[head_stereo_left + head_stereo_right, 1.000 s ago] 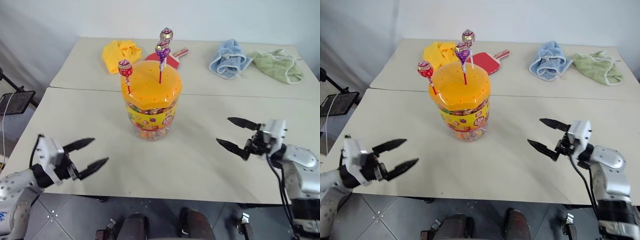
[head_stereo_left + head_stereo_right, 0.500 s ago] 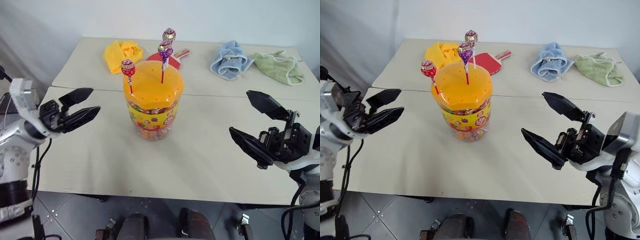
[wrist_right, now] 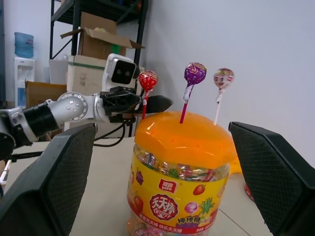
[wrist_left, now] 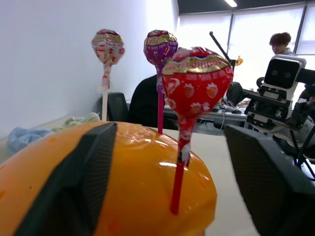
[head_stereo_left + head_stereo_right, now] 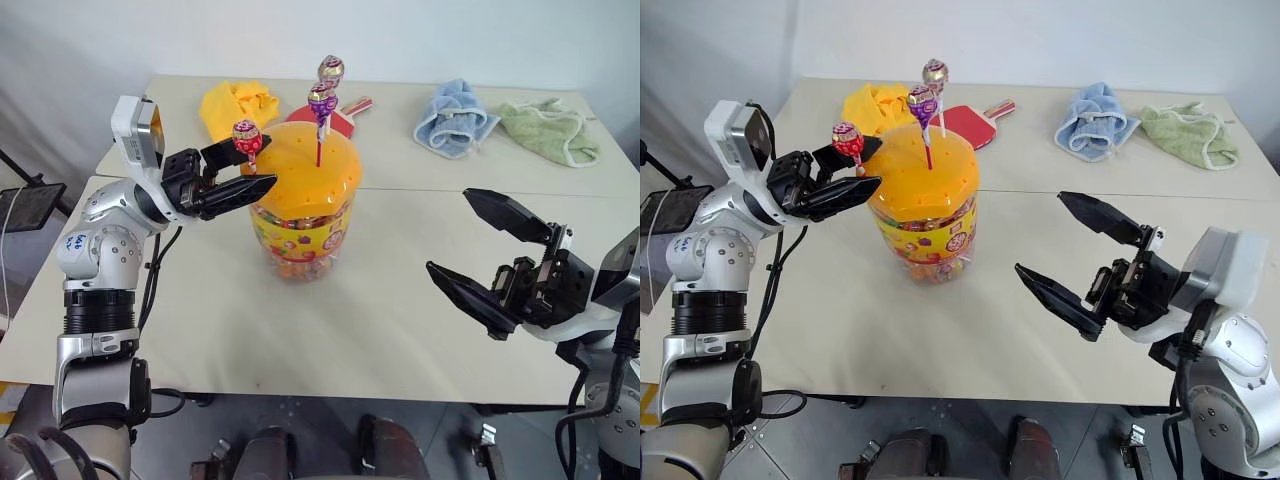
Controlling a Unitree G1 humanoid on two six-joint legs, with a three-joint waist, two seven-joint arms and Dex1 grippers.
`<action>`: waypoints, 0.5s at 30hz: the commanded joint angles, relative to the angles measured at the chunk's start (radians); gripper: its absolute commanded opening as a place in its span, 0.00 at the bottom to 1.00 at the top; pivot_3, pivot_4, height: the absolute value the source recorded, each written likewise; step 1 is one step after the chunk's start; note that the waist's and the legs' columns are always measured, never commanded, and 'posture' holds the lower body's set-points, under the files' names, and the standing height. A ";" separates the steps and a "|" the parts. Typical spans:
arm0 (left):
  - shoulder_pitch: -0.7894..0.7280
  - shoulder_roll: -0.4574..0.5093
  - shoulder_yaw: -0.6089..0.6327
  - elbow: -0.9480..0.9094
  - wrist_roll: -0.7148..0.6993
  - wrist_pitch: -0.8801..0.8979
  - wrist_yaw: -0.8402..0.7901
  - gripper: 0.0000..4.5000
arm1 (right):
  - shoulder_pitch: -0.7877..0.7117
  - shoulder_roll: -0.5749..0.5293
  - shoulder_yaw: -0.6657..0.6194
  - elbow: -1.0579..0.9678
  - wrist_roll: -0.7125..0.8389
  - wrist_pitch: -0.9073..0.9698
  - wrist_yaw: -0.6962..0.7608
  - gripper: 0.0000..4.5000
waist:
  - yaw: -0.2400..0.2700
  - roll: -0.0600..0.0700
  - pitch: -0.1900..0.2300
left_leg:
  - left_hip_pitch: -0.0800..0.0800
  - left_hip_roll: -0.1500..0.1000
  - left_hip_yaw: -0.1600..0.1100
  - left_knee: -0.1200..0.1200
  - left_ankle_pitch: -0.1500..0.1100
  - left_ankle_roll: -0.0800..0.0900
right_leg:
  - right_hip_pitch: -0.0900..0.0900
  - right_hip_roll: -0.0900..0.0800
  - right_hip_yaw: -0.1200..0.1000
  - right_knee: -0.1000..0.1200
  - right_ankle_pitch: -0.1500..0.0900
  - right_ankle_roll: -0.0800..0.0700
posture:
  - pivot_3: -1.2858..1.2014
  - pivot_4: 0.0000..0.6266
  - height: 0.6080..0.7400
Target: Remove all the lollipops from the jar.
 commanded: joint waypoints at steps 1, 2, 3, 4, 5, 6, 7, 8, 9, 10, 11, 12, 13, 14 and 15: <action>0.006 0.020 0.018 -0.029 -0.005 0.017 -0.012 0.52 | -0.019 0.022 0.015 -0.030 -0.002 -0.018 -0.034 1.00 | 0.003 0.000 0.000 | 0.000 0.000 0.000 0.000 0.000 0.000 | 0.000 0.000 0.000 0.000 0.000 0.000 | 0.52 0.24 1.00; 0.008 0.021 0.018 -0.032 -0.005 0.018 -0.013 0.45 | -0.021 0.026 0.023 -0.034 -0.008 -0.018 -0.039 1.00 | 0.006 0.000 0.000 | 0.000 0.000 0.000 0.000 0.000 0.000 | 0.000 0.000 0.000 0.000 0.000 0.000 | 0.52 0.24 1.00; 0.009 0.021 0.018 -0.033 -0.005 0.019 -0.014 0.38 | -0.021 0.028 0.028 -0.036 -0.012 -0.018 -0.041 1.00 | 0.008 0.000 0.000 | 0.000 0.000 -0.001 0.001 0.000 0.000 | 0.000 0.000 0.000 0.000 0.000 0.000 | 0.52 0.24 1.00; 0.010 0.021 0.018 -0.034 -0.007 0.023 -0.016 0.31 | -0.021 0.029 0.032 -0.036 -0.015 -0.019 -0.042 1.00 | 0.010 0.000 0.000 | -0.001 0.000 -0.001 0.001 0.000 0.000 | 0.000 0.000 0.000 0.000 0.000 0.000 | 0.52 0.24 1.00; 0.010 0.018 0.015 -0.034 -0.001 0.017 -0.016 0.24 | -0.022 0.030 0.033 -0.034 -0.017 -0.020 -0.042 1.00 | 0.010 0.000 0.000 | -0.001 0.000 -0.001 0.001 0.000 0.000 | 0.000 0.000 0.000 0.000 0.000 0.000 | 0.52 0.24 1.00; 0.010 0.015 0.013 -0.035 -0.002 0.018 -0.018 0.16 | -0.023 0.028 0.033 -0.031 -0.017 -0.020 -0.041 1.00 | 0.010 0.000 0.000 | -0.001 0.000 -0.001 0.002 0.000 0.000 | 0.000 0.000 0.000 0.000 0.000 0.000 | 0.52 0.24 1.00; 0.009 0.012 0.012 -0.036 -0.003 0.019 -0.019 0.10 | -0.025 0.028 0.032 -0.027 -0.017 -0.021 -0.040 1.00 | 0.010 0.000 0.000 | -0.002 0.000 -0.001 0.002 0.000 0.000 | 0.000 0.000 0.000 0.000 0.000 0.000 | 0.52 0.24 1.00; 0.004 0.001 0.020 -0.036 -0.010 0.015 -0.009 0.03 | -0.032 0.032 0.028 -0.022 -0.010 -0.020 -0.046 1.00 | 0.009 0.000 0.000 | -0.002 0.000 -0.001 0.002 0.000 0.000 | 0.000 0.000 0.000 0.000 0.000 0.000 | 0.52 0.24 1.00; -0.008 -0.011 0.036 -0.036 -0.033 0.031 0.015 0.00 | -0.044 0.039 0.023 -0.018 0.008 -0.016 -0.064 1.00 | 0.009 0.000 0.000 | -0.002 0.000 -0.001 0.002 0.000 0.000 | 0.000 0.000 0.000 0.000 0.000 0.000 | 0.52 0.24 1.00; -0.022 -0.022 0.057 -0.037 -0.059 0.046 0.037 0.00 | -0.062 0.053 0.014 -0.015 0.041 -0.009 -0.097 1.00 | 0.009 0.000 0.000 | -0.002 0.000 -0.001 0.002 0.000 0.000 | 0.000 0.000 0.000 0.000 0.000 0.000 | 0.52 0.24 1.00; -0.037 -0.029 0.079 -0.039 -0.092 0.075 0.058 0.00 | -0.078 0.063 0.008 -0.013 0.070 -0.003 -0.119 1.00 | 0.009 -0.001 0.000 | -0.002 0.000 -0.002 0.002 0.000 0.000 | 0.000 0.000 0.000 0.000 0.000 0.000 | 0.52 0.24 1.00; -0.047 -0.030 0.098 -0.041 -0.120 0.106 0.075 0.00 | -0.083 0.060 0.006 -0.013 0.080 0.003 -0.120 1.00 | 0.009 -0.001 0.001 | -0.002 0.000 -0.002 0.003 0.000 0.000 | 0.000 0.000 0.000 0.000 0.000 0.000 | 0.52 0.24 1.00; -0.053 -0.027 0.117 -0.044 -0.149 0.135 0.088 0.00 | -0.087 0.052 0.007 -0.011 0.087 0.006 -0.106 1.00 | 0.009 -0.001 0.001 | -0.002 0.000 -0.003 0.003 0.000 0.000 | 0.000 0.000 -0.001 0.001 0.000 0.000 | 0.52 0.24 1.00; -0.061 -0.016 0.152 -0.038 -0.193 0.180 0.117 0.00 | -0.092 0.038 0.008 -0.005 0.090 0.013 -0.087 1.00 | 0.009 -0.001 0.001 | -0.003 0.000 -0.003 0.004 0.000 0.000 | 0.000 0.000 -0.001 0.001 0.000 0.000 | 0.52 0.24 1.00; -0.067 -0.006 0.189 -0.028 -0.225 0.208 0.150 0.00 | -0.096 0.026 0.007 0.002 0.096 0.018 -0.073 1.00 | 0.008 -0.001 0.001 | -0.003 0.000 -0.004 0.004 0.000 0.000 | 0.000 0.000 -0.001 0.001 0.000 0.000 | 0.52 0.24 1.00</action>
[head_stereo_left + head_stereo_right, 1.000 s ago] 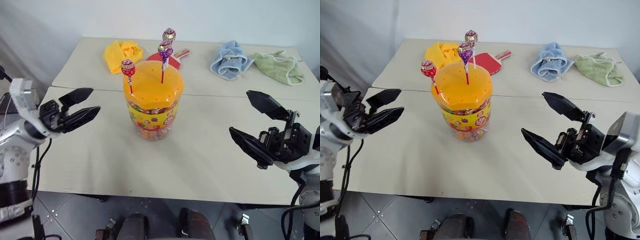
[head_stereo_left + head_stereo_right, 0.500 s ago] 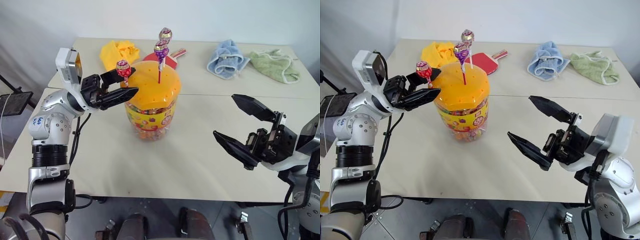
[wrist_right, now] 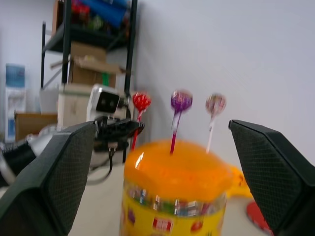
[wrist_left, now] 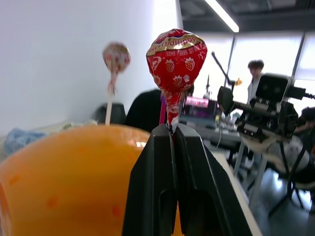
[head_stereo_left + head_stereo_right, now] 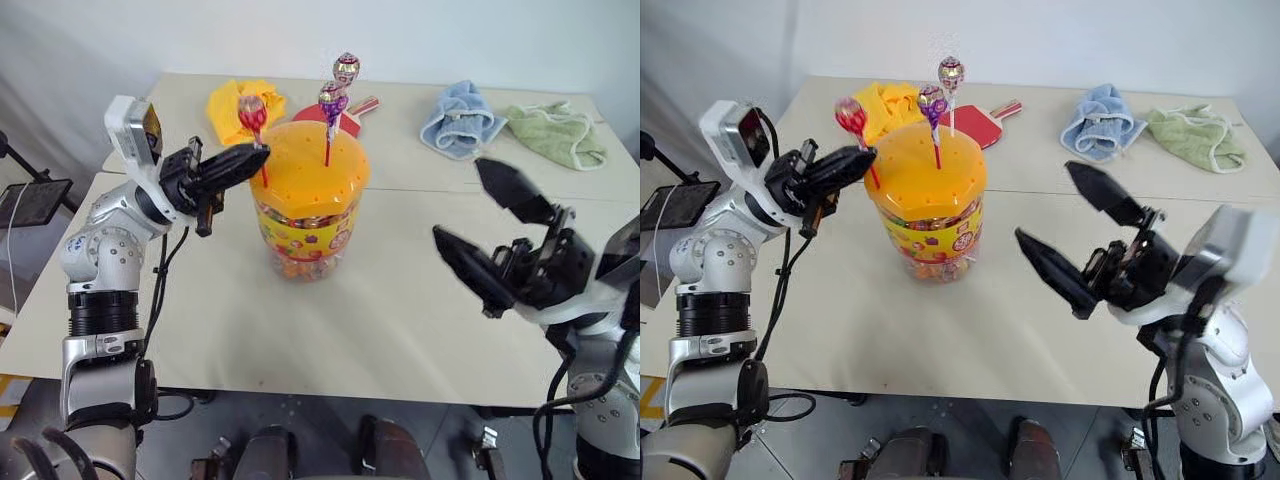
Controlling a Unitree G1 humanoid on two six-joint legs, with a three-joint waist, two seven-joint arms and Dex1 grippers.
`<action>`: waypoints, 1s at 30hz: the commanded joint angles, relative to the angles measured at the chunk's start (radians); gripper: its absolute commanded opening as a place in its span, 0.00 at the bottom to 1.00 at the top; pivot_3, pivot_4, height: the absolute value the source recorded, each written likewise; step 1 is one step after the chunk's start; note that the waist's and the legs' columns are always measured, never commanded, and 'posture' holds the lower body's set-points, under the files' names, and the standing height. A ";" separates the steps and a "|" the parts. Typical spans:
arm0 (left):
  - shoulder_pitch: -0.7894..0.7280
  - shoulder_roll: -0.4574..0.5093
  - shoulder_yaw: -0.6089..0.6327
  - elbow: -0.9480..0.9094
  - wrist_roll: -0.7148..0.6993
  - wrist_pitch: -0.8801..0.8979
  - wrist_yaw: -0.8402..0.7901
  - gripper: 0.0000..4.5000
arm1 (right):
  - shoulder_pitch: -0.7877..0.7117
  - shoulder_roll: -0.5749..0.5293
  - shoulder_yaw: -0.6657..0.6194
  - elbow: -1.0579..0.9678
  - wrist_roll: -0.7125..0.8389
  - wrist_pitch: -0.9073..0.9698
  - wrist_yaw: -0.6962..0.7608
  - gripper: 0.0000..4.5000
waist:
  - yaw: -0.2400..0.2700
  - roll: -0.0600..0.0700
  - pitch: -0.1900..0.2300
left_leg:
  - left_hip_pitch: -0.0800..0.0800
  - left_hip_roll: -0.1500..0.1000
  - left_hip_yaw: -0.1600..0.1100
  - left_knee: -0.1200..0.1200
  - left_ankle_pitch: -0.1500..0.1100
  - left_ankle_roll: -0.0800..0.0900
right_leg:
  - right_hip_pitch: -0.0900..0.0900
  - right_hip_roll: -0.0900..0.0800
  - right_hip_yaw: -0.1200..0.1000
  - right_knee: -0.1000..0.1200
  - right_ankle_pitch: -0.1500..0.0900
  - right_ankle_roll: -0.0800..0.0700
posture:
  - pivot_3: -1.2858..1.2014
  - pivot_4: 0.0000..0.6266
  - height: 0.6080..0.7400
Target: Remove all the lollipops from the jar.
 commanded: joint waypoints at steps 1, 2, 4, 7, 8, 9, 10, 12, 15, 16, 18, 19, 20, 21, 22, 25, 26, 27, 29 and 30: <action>-0.042 0.044 0.136 -0.014 -0.125 0.089 0.101 0.00 | -0.014 -0.037 -0.022 0.008 0.036 0.014 0.036 1.00 | -0.001 0.000 0.000 | 0.000 0.000 0.000 0.000 0.000 0.000 | 0.000 0.000 0.000 0.000 0.000 0.000 | 0.52 0.24 1.00; -0.044 0.062 0.167 -0.001 -0.134 0.103 0.136 0.00 | -0.022 -0.050 -0.024 0.018 0.040 0.019 0.049 1.00 | -0.003 0.000 0.000 | 0.000 0.000 0.000 0.000 0.000 0.000 | 0.000 0.000 0.000 0.000 0.000 0.000 | 0.52 0.24 1.00; -0.014 0.123 0.210 0.005 -0.117 0.128 0.191 0.00 | -0.038 -0.097 -0.025 0.056 0.027 0.026 0.118 1.00 | -0.010 0.000 0.000 | 0.000 0.000 0.000 0.000 0.000 0.000 | 0.000 0.000 0.000 0.000 0.000 0.000 | 0.52 0.24 1.00; 0.108 0.256 0.213 -0.023 0.005 0.143 0.276 0.00 | -0.049 -0.169 -0.007 0.114 -0.005 0.026 0.256 1.00 | -0.023 0.000 0.000 | 0.002 0.000 0.001 -0.002 0.000 0.000 | 0.000 0.000 0.001 0.001 0.000 0.000 | 0.52 0.24 1.00; 0.187 0.322 0.194 -0.044 0.079 0.126 0.279 0.00 | -0.052 -0.193 0.010 0.127 -0.022 0.020 0.310 1.00 | -0.027 0.000 0.000 | 0.003 0.000 0.001 -0.003 0.000 0.000 | 0.000 0.000 0.001 0.001 0.000 0.000 | 0.52 0.24 1.00; 0.242 0.365 0.181 -0.063 0.126 0.113 0.280 0.00 | -0.054 -0.209 0.019 0.136 -0.033 0.016 0.349 1.00 | -0.028 0.000 0.000 | 0.003 0.000 0.001 -0.004 0.000 0.000 | 0.000 0.000 0.001 0.000 0.000 0.000 | 0.52 0.24 1.00; 0.308 0.409 0.172 -0.084 0.168 0.106 0.279 0.00 | -0.060 -0.223 0.034 0.146 -0.054 0.007 0.388 1.00 | -0.028 0.000 0.000 | 0.004 0.000 0.001 -0.006 0.000 0.000 | 0.000 0.000 0.002 0.000 0.000 0.000 | 0.52 0.24 1.00; 0.371 0.444 0.168 -0.109 0.199 0.104 0.280 0.00 | -0.067 -0.232 0.045 0.159 -0.077 -0.004 0.429 1.00 | -0.023 -0.001 0.001 | 0.003 0.000 0.002 -0.006 0.000 0.000 | -0.001 0.000 0.001 0.000 0.000 0.000 | 0.52 0.24 1.00; 0.688 0.470 0.298 -0.219 0.240 0.282 0.357 0.00 | -0.070 -0.240 0.115 0.187 -0.099 -0.007 0.551 1.00 | -0.015 -0.002 0.001 | 0.001 0.000 0.001 -0.004 -0.001 0.000 | -0.001 0.000 0.001 -0.001 0.000 0.000 | 0.52 0.24 1.00; 0.778 0.460 0.345 -0.255 0.242 0.335 0.392 0.00 | -0.061 -0.244 0.144 0.196 -0.115 -0.012 0.598 1.00 | -0.019 -0.001 0.000 | 0.002 0.001 0.000 -0.005 -0.002 0.000 | -0.001 0.000 0.002 -0.001 0.000 0.000 | 0.52 0.24 1.00; 0.861 0.424 0.386 -0.316 0.253 0.377 0.472 0.00 | -0.051 -0.234 0.174 0.211 -0.123 -0.012 0.638 1.00 | -0.024 -0.001 0.001 | 0.006 0.001 -0.001 -0.007 -0.005 0.002 | -0.001 -0.001 0.004 -0.001 0.000 0.000 | 0.52 0.24 1.00; 0.897 0.425 0.382 -0.367 0.257 0.398 0.485 0.00 | -0.047 -0.233 0.176 0.219 -0.119 -0.007 0.646 1.00 | -0.023 -0.003 0.002 | 0.004 0.001 -0.001 -0.007 -0.005 0.002 | -0.001 -0.001 0.003 -0.001 0.000 0.000 | 0.52 0.24 1.00; 0.921 0.425 0.380 -0.404 0.252 0.422 0.487 0.00 | -0.044 -0.234 0.179 0.234 -0.130 -0.018 0.666 1.00 | -0.013 -0.006 0.003 | 0.003 0.001 0.000 -0.006 -0.005 0.002 | -0.002 0.000 0.002 -0.001 0.000 0.000 | 0.52 0.24 1.00; 0.931 0.418 0.386 -0.430 0.237 0.449 0.495 0.00 | -0.039 -0.235 0.180 0.249 -0.142 -0.029 0.682 1.00 | -0.006 -0.006 0.003 | 0.001 0.001 0.000 -0.002 -0.004 0.001 | -0.001 0.000 0.001 -0.001 0.000 0.000 | 0.52 0.24 1.00; 0.935 0.410 0.392 -0.443 0.232 0.464 0.506 0.00 | -0.034 -0.235 0.178 0.265 -0.152 -0.037 0.694 1.00 | 0.003 -0.006 0.003 | 0.000 0.002 0.000 0.000 -0.004 0.001 | -0.001 0.000 0.001 0.000 0.000 0.000 | 0.52 0.24 1.00; 0.960 0.389 0.406 -0.474 0.237 0.473 0.513 0.11 | -0.026 -0.222 0.166 0.296 -0.164 -0.049 0.699 1.00 | 0.005 -0.006 0.003 | 0.001 0.001 -0.004 0.004 -0.005 0.001 | 0.002 -0.001 0.003 -0.002 0.000 0.000 | 0.52 0.24 1.00; 0.976 0.387 0.408 -0.485 0.237 0.468 0.503 0.15 | -0.023 -0.217 0.160 0.300 -0.161 -0.049 0.692 1.00 | 0.003 -0.006 0.003 | 0.002 0.001 -0.005 0.004 -0.005 0.001 | 0.002 -0.001 0.004 -0.002 0.000 0.000 | 0.52 0.24 1.00; 0.987 0.386 0.411 -0.491 0.239 0.462 0.494 0.21 | -0.022 -0.214 0.154 0.304 -0.158 -0.047 0.687 1.00 | 0.000 -0.006 0.003 | 0.002 0.001 -0.005 0.004 -0.005 0.001 | 0.002 -0.001 0.004 -0.001 0.000 0.000 | 0.52 0.24 1.00; 1.005 0.389 0.417 -0.494 0.238 0.447 0.465 0.34 | -0.023 -0.200 0.134 0.312 -0.137 -0.030 0.657 1.00 | -0.002 -0.005 0.003 | 0.002 0.002 -0.004 0.003 -0.006 0.000 | 0.000 0.000 0.004 0.000 0.000 0.000 | 0.52 0.24 1.00; 1.009 0.391 0.420 -0.493 0.239 0.438 0.454 0.41 | -0.023 -0.195 0.127 0.314 -0.130 -0.023 0.646 1.00 | -0.003 -0.005 0.003 | 0.002 0.003 -0.003 0.003 -0.006 0.000 | -0.001 0.000 0.004 0.001 0.000 0.000 | 0.52 0.24 1.00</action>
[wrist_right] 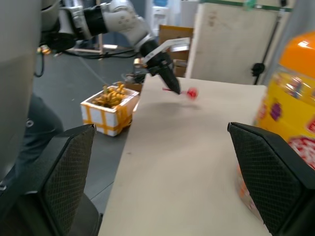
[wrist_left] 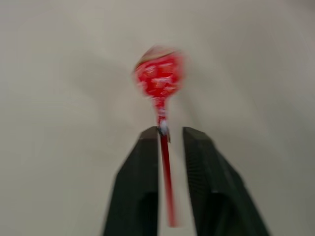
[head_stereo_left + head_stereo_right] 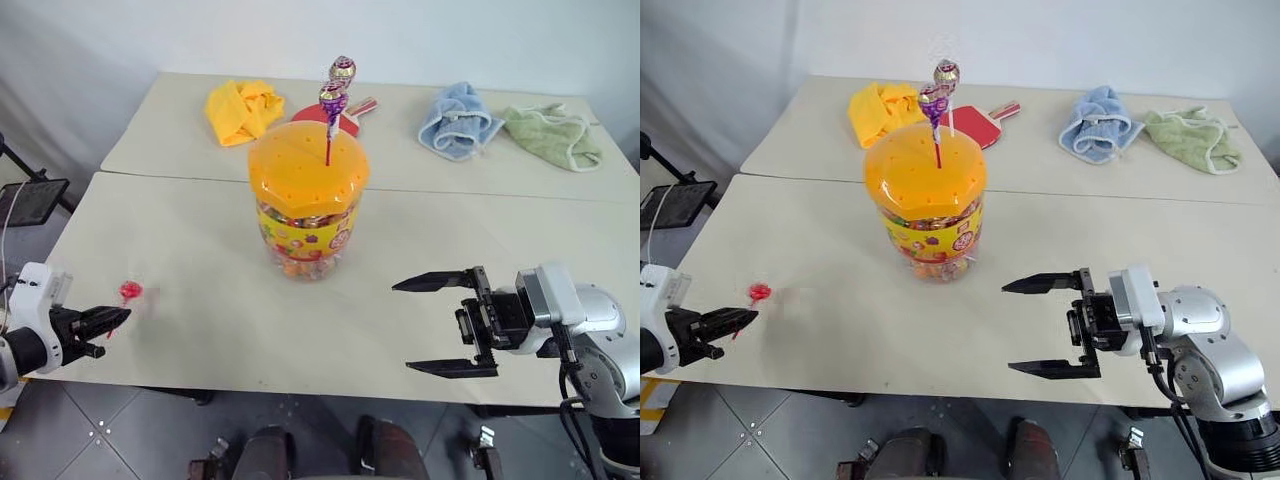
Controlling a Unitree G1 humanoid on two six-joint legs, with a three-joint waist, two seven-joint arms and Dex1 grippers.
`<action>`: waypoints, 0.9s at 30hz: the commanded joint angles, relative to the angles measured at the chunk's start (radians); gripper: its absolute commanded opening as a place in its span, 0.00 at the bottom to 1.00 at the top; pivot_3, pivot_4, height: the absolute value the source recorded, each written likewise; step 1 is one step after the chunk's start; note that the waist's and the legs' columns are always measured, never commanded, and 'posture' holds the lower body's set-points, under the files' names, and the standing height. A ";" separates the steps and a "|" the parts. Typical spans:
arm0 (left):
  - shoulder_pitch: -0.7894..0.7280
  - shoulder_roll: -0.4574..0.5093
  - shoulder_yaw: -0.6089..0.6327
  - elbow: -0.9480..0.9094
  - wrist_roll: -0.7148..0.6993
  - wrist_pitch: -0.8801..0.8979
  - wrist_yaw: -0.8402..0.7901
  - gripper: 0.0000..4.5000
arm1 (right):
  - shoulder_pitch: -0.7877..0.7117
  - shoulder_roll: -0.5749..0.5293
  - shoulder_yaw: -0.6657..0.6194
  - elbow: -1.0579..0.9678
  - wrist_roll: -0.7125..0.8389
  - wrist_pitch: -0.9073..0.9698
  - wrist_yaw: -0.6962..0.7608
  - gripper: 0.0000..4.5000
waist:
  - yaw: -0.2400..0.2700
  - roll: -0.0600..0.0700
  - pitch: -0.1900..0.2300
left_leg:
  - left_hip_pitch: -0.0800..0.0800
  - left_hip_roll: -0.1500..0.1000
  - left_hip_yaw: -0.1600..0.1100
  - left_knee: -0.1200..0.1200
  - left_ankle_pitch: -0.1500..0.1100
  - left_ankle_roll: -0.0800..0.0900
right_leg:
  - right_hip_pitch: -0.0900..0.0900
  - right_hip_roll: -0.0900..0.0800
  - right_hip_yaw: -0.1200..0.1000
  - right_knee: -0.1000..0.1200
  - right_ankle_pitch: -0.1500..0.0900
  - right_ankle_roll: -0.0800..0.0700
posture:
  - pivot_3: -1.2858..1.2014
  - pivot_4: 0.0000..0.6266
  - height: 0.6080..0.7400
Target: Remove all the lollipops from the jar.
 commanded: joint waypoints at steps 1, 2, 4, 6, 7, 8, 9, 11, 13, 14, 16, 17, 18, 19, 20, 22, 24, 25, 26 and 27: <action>0.015 0.017 0.051 -0.013 -0.007 -0.030 -0.052 0.48 | -0.011 0.026 -0.060 0.003 0.043 0.014 -0.057 1.00 | -0.001 0.000 0.000 | 0.000 0.001 0.001 0.000 0.000 0.000 | 0.000 0.001 0.000 0.000 0.000 0.000 | 0.52 0.24 1.00; 0.020 0.027 0.062 0.000 0.000 -0.047 -0.071 0.55 | -0.025 0.034 -0.066 0.006 0.041 0.025 -0.091 1.00 | -0.001 0.000 0.000 | 0.000 0.001 0.001 -0.001 0.000 -0.001 | -0.001 0.002 0.000 0.000 0.000 0.000 | 0.52 0.24 1.00; 0.005 0.039 0.106 0.017 -0.016 -0.093 -0.130 0.69 | -0.073 0.045 -0.077 0.014 0.047 0.070 -0.176 1.00 | -0.003 0.000 0.000 | 0.000 0.003 0.002 0.000 -0.001 -0.002 | -0.001 0.004 0.000 -0.001 0.000 -0.001 | 0.52 0.24 1.00; -0.015 0.039 0.139 0.020 -0.042 -0.117 -0.171 0.82 | -0.105 0.050 -0.081 0.016 0.056 0.104 -0.228 1.00 | -0.003 0.001 0.000 | 0.000 0.005 0.004 0.000 -0.001 -0.002 | -0.001 0.005 0.001 -0.001 -0.001 -0.001 | 0.52 0.24 1.00; -0.019 0.037 0.144 0.019 -0.046 -0.120 -0.180 0.89 | -0.110 0.050 -0.082 0.016 0.058 0.113 -0.238 1.00 | -0.002 0.001 0.000 | -0.001 0.006 0.004 0.001 -0.001 -0.003 | -0.002 0.007 0.001 -0.001 -0.001 -0.002 | 0.52 0.24 1.00; -0.025 0.032 0.153 0.022 -0.056 -0.146 -0.209 0.96 | -0.125 0.052 -0.085 0.019 0.066 0.128 -0.255 1.00 | 0.000 0.001 0.000 | 0.000 0.008 0.004 0.001 -0.002 -0.004 | -0.002 0.008 0.002 -0.002 -0.001 -0.002 | 0.52 0.24 1.00; -0.013 0.035 0.167 0.019 -0.080 -0.168 -0.281 0.96 | -0.163 0.055 -0.081 0.024 0.076 0.164 -0.297 1.00 | 0.000 0.001 0.001 | 0.000 0.009 0.004 0.001 -0.003 -0.005 | -0.002 0.010 0.001 -0.001 -0.001 -0.003 | 0.52 0.24 1.00; -0.053 0.016 0.190 0.014 -0.146 -0.203 -0.340 0.96 | -0.243 0.065 -0.071 0.037 0.098 0.230 -0.368 1.00 | -0.001 0.002 0.001 | -0.001 0.011 0.006 0.002 -0.004 -0.006 | -0.003 0.012 0.001 -0.001 -0.002 -0.004 | 0.52 0.24 1.00; -0.208 -0.082 0.190 -0.025 -0.272 -0.267 -0.297 0.98 | -0.351 0.088 -0.025 0.060 0.061 0.309 -0.480 1.00 | 0.000 0.005 0.002 | -0.002 0.011 0.008 0.002 -0.004 -0.006 | -0.006 0.012 0.002 0.002 -0.002 -0.005 | 0.52 0.24 1.00; -0.261 -0.121 0.183 -0.039 -0.296 -0.301 -0.279 0.98 | -0.387 0.096 -0.005 0.067 0.044 0.338 -0.512 1.00 | 0.002 0.005 0.002 | -0.002 0.012 0.008 0.005 -0.004 -0.007 | -0.006 0.012 0.002 0.003 -0.002 -0.006 | 0.52 0.24 1.00; -0.374 -0.232 0.150 -0.086 -0.409 -0.341 -0.228 0.98 | -0.492 0.155 0.053 0.092 0.006 0.369 -0.572 1.00 | -0.001 0.002 0.001 | -0.004 0.012 0.008 0.007 -0.003 -0.007 | -0.008 0.012 0.002 0.008 -0.002 -0.007 | 0.52 0.24 1.00; -0.400 -0.261 0.126 -0.105 -0.454 -0.333 -0.216 0.98 | -0.535 0.185 0.074 0.100 -0.005 0.381 -0.598 1.00 | -0.002 0.002 0.001 | -0.002 0.012 0.008 0.007 -0.003 -0.008 | -0.008 0.011 0.003 0.011 -0.002 -0.007 | 0.52 0.24 1.00; -0.420 -0.285 0.099 -0.123 -0.496 -0.320 -0.198 0.98 | -0.570 0.211 0.090 0.109 -0.015 0.393 -0.619 1.00 | -0.004 0.002 0.001 | -0.002 0.011 0.008 0.007 -0.003 -0.007 | -0.009 0.011 0.004 0.012 -0.002 -0.007 | 0.52 0.24 1.00; -0.435 -0.302 0.071 -0.136 -0.510 -0.319 -0.185 0.98 | -0.598 0.234 0.104 0.117 -0.026 0.405 -0.635 1.00 | -0.009 0.002 0.001 | -0.003 0.011 0.008 0.007 -0.003 -0.007 | -0.011 0.011 0.004 0.012 -0.002 -0.007 | 0.52 0.24 1.00; -0.442 -0.309 0.052 -0.142 -0.518 -0.320 -0.170 0.98 | -0.615 0.248 0.112 0.122 -0.034 0.412 -0.643 1.00 | -0.014 0.002 0.001 | -0.004 0.011 0.008 0.006 -0.003 -0.007 | -0.013 0.011 0.005 0.015 -0.002 -0.007 | 0.52 0.24 1.00; -0.461 -0.329 0.007 -0.145 -0.526 -0.339 -0.157 0.98 | -0.666 0.297 0.146 0.132 -0.061 0.426 -0.676 1.00 | -0.025 0.002 0.001 | -0.004 0.011 0.011 0.005 -0.003 -0.008 | -0.014 0.011 0.004 0.017 -0.002 -0.007 | 0.52 0.24 1.00; -0.462 -0.331 -0.019 -0.135 -0.526 -0.352 -0.159 0.98 | -0.694 0.330 0.155 0.139 -0.069 0.439 -0.695 1.00 | -0.029 0.002 0.001 | -0.004 0.011 0.013 0.005 -0.004 -0.008 | -0.014 0.011 0.004 0.016 -0.002 -0.007 | 0.52 0.24 1.00; -0.459 -0.329 -0.026 -0.128 -0.520 -0.363 -0.162 0.98 | -0.702 0.342 0.154 0.142 -0.069 0.449 -0.702 1.00 | -0.031 0.002 0.001 | -0.004 0.011 0.014 0.005 -0.004 -0.007 | -0.015 0.011 0.004 0.016 -0.002 -0.007 | 0.52 0.24 1.00; -0.453 -0.326 -0.031 -0.123 -0.514 -0.374 -0.166 0.98 | -0.710 0.352 0.154 0.144 -0.067 0.460 -0.707 1.00 | -0.032 0.002 0.001 | -0.004 0.011 0.015 0.005 -0.004 -0.007 | -0.015 0.011 0.004 0.016 -0.002 -0.007 | 0.52 0.24 1.00; -0.448 -0.323 -0.036 -0.119 -0.509 -0.383 -0.169 0.98 | -0.715 0.359 0.153 0.144 -0.066 0.468 -0.711 1.00 | -0.033 0.002 0.001 | -0.004 0.011 0.015 0.005 -0.004 -0.007 | -0.015 0.011 0.004 0.016 -0.002 -0.007 | 0.52 0.24 1.00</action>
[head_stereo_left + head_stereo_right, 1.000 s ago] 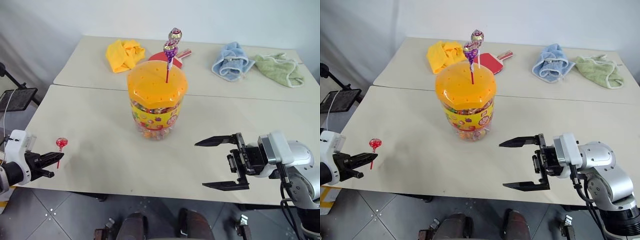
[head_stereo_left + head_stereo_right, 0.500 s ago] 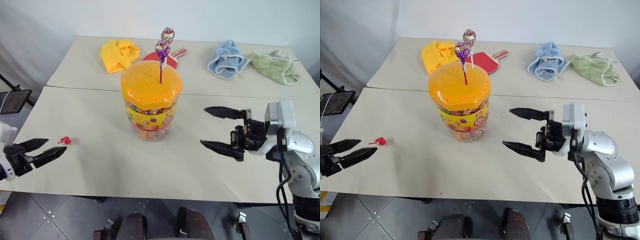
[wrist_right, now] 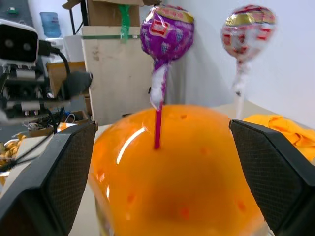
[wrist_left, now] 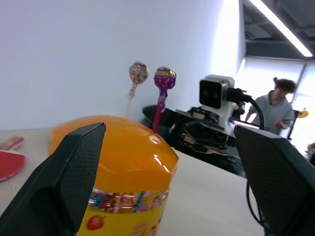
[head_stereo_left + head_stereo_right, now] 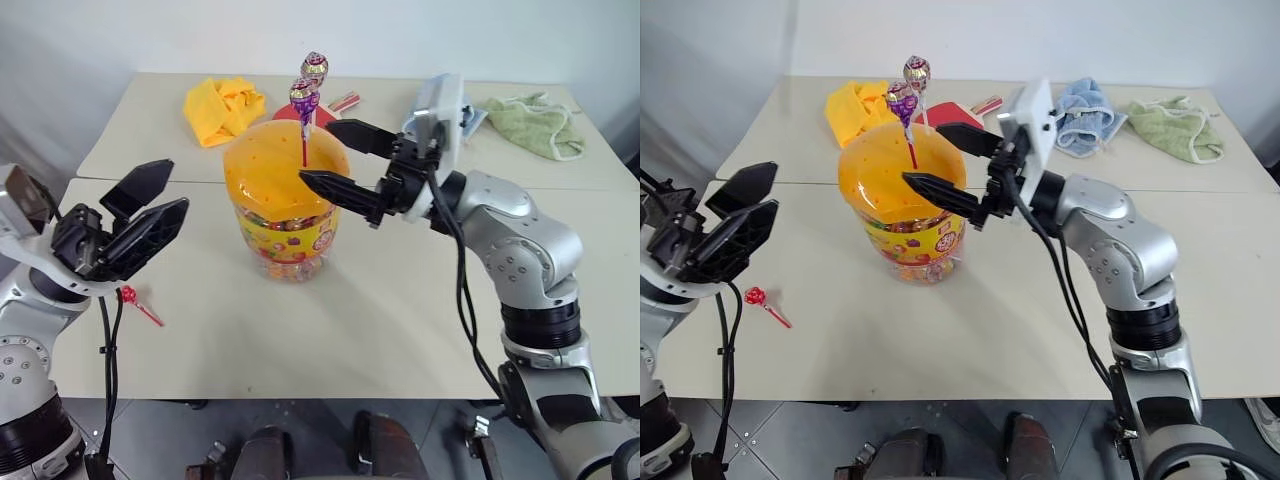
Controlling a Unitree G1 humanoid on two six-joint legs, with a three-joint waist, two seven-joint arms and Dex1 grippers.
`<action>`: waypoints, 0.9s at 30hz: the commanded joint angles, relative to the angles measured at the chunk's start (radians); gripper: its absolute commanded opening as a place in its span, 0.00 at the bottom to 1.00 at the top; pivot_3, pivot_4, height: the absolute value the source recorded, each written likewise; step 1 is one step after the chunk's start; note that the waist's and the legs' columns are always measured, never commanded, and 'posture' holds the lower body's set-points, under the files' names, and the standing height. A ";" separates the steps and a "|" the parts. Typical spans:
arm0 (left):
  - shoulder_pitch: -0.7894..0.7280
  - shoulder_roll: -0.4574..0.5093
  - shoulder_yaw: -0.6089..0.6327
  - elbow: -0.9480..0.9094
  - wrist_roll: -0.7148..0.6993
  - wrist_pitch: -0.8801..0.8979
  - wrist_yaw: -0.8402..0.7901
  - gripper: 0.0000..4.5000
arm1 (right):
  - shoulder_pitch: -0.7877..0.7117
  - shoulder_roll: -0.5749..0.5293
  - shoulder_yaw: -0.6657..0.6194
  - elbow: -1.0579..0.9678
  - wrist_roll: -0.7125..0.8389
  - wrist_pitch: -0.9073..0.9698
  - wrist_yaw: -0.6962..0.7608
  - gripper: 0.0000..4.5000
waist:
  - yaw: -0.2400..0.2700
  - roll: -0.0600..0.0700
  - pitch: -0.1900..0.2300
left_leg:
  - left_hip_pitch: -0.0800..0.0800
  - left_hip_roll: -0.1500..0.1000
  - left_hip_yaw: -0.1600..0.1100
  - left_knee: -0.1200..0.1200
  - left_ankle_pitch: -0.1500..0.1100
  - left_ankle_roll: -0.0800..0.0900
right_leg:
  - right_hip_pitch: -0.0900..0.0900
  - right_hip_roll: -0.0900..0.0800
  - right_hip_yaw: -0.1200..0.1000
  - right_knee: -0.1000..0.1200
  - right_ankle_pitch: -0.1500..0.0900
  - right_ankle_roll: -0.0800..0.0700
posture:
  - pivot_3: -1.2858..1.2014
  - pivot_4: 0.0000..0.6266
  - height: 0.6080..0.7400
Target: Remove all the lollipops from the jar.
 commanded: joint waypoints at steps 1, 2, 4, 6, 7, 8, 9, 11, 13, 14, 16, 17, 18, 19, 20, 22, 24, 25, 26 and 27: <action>0.015 0.013 -0.001 -0.007 0.004 -0.050 -0.016 0.98 | -0.038 0.021 -0.011 -0.012 -0.003 0.024 -0.022 1.00 | -0.003 0.000 0.000 | 0.000 0.000 0.000 0.000 0.000 0.000 | 0.000 0.000 0.000 0.000 0.000 0.000 | 0.52 0.24 1.00; 0.025 0.014 -0.003 -0.004 0.007 -0.058 -0.021 0.99 | -0.048 0.031 -0.005 -0.014 -0.002 0.035 -0.027 0.96 | -0.005 0.000 0.000 | 0.000 0.000 0.001 0.000 0.000 0.000 | 0.000 0.000 0.001 0.000 0.000 0.000 | 0.52 0.24 1.00; 0.039 0.018 -0.005 0.000 0.007 -0.071 -0.029 1.00 | -0.062 0.042 0.004 -0.014 -0.011 0.046 -0.032 0.87 | -0.007 0.000 0.000 | 0.000 0.000 0.001 0.000 0.000 0.000 | 0.000 0.000 0.001 0.000 0.000 0.000 | 0.52 0.24 1.00; 0.043 0.016 -0.011 0.006 0.022 -0.093 -0.030 1.00 | -0.068 0.043 0.010 -0.009 -0.027 0.050 -0.031 0.73 | -0.008 0.000 0.000 | 0.000 0.000 0.001 0.000 0.000 0.000 | 0.000 0.000 0.001 0.000 0.000 0.000 | 0.52 0.24 1.00; 0.046 0.016 -0.014 0.007 0.025 -0.100 -0.033 1.00 | -0.069 0.045 0.008 -0.008 -0.031 0.052 -0.030 0.66 | -0.008 0.000 0.000 | 0.000 0.000 0.001 0.000 0.000 0.000 | 0.000 0.000 0.001 0.000 0.000 0.000 | 0.52 0.24 1.00; 0.047 0.011 -0.015 0.008 0.027 -0.112 -0.031 1.00 | -0.069 0.044 0.007 -0.009 -0.030 0.057 -0.024 0.56 | -0.008 0.000 0.000 | 0.000 0.000 0.001 0.000 0.000 0.000 | 0.000 0.000 0.001 0.000 0.000 0.000 | 0.52 0.24 1.00; 0.049 0.009 -0.017 0.009 0.028 -0.120 -0.034 1.00 | -0.068 0.044 0.008 -0.006 -0.035 0.053 -0.016 0.50 | -0.008 0.000 0.000 | 0.000 0.000 0.001 0.000 0.000 0.000 | 0.000 0.000 0.001 0.000 0.000 0.000 | 0.52 0.24 1.00; 0.053 0.007 -0.024 0.011 0.032 -0.133 -0.038 1.00 | -0.066 0.045 0.011 0.001 -0.044 0.045 0.001 0.34 | -0.011 0.000 0.000 | 0.000 0.000 0.001 0.000 0.000 0.000 | 0.000 0.000 0.001 -0.001 0.000 0.000 | 0.52 0.24 1.00; 0.056 0.006 -0.030 0.014 0.031 -0.144 -0.041 1.00 | -0.064 0.049 0.011 0.010 -0.054 0.034 0.012 0.19 | -0.014 0.000 0.000 | 0.000 0.000 0.001 0.000 0.000 0.000 | 0.000 0.001 0.001 -0.001 0.000 0.000 | 0.52 0.24 1.00; 0.057 0.005 -0.033 0.016 0.032 -0.151 -0.044 1.00 | -0.063 0.051 0.009 0.015 -0.060 0.025 0.019 0.12 | -0.015 0.000 0.000 | 0.000 0.000 0.001 0.000 0.000 0.000 | 0.000 0.001 0.001 -0.001 0.000 0.000 | 0.52 0.24 1.00; 0.046 -0.009 -0.037 0.022 0.037 -0.177 -0.039 1.00 | -0.055 0.065 -0.011 0.033 -0.045 -0.035 0.085 0.00 | -0.017 0.000 0.000 | 0.000 0.000 0.001 0.000 0.000 0.000 | 0.000 0.001 0.001 -0.001 0.000 0.000 | 0.52 0.24 1.00; 0.043 -0.013 -0.039 0.024 0.035 -0.185 -0.037 1.00 | -0.047 0.078 -0.031 0.042 -0.028 -0.075 0.124 0.00 | -0.017 0.000 0.000 | 0.000 0.000 0.001 0.000 0.000 0.000 | -0.001 0.001 0.001 -0.001 0.000 0.000 | 0.52 0.24 1.00; 0.042 -0.014 -0.042 0.025 0.034 -0.191 -0.038 1.00 | -0.038 0.088 -0.055 0.054 -0.008 -0.104 0.157 0.00 | -0.017 0.000 0.000 | 0.000 0.000 0.002 0.000 0.000 0.000 | -0.001 0.001 0.001 -0.001 0.000 0.000 | 0.52 0.24 1.00; 0.047 -0.001 -0.053 0.027 0.033 -0.184 -0.062 1.00 | -0.033 0.097 -0.101 0.070 0.033 -0.128 0.190 0.00 | -0.017 0.000 0.000 | 0.000 0.000 0.002 -0.001 0.000 0.000 | -0.001 0.001 0.001 -0.001 0.000 0.000 | 0.52 0.24 1.00; 0.050 0.009 -0.062 0.028 0.033 -0.179 -0.080 1.00 | -0.030 0.103 -0.133 0.082 0.061 -0.145 0.215 0.00 | -0.017 0.000 0.000 | 0.000 0.000 0.002 -0.001 0.000 0.000 | 0.000 0.001 0.001 -0.001 0.000 0.000 | 0.52 0.24 1.00; 0.059 0.051 -0.083 0.034 0.040 -0.162 -0.149 1.00 | -0.055 0.067 -0.223 0.109 0.132 -0.116 0.212 0.00 | -0.015 0.000 0.000 | 0.000 0.000 0.001 0.000 0.000 0.000 | 0.000 0.001 0.001 -0.002 0.000 0.000 | 0.52 0.24 1.00; 0.067 0.109 -0.107 0.044 0.058 -0.148 -0.226 1.00 | -0.069 -0.039 -0.322 0.132 0.192 -0.037 0.182 0.00 | -0.010 0.000 0.000 | -0.001 0.000 0.001 0.000 0.000 0.000 | 0.000 0.001 0.001 -0.002 0.000 0.000 | 0.52 0.24 1.00; 0.071 0.129 -0.117 0.048 0.068 -0.148 -0.249 1.00 | -0.067 -0.082 -0.345 0.137 0.207 -0.008 0.179 0.00 | -0.005 0.000 0.000 | -0.001 0.000 0.001 0.000 0.000 0.001 | 0.000 0.001 0.001 -0.002 0.000 0.000 | 0.52 0.24 1.00; 0.079 0.150 -0.134 0.051 0.096 -0.159 -0.280 1.00 | -0.053 -0.134 -0.357 0.140 0.200 0.009 0.187 0.00 | -0.003 0.000 0.000 | -0.001 0.000 0.001 0.000 0.000 0.001 | 0.000 0.001 0.001 -0.003 0.000 0.000 | 0.52 0.24 1.00; 0.086 0.164 -0.152 0.054 0.128 -0.178 -0.308 1.00 | -0.016 -0.212 -0.350 0.142 0.152 0.018 0.209 0.00 | -0.003 0.001 0.001 | -0.001 0.000 0.002 -0.001 -0.001 0.001 | 0.000 0.001 0.001 -0.004 0.000 0.000 | 0.52 0.24 1.00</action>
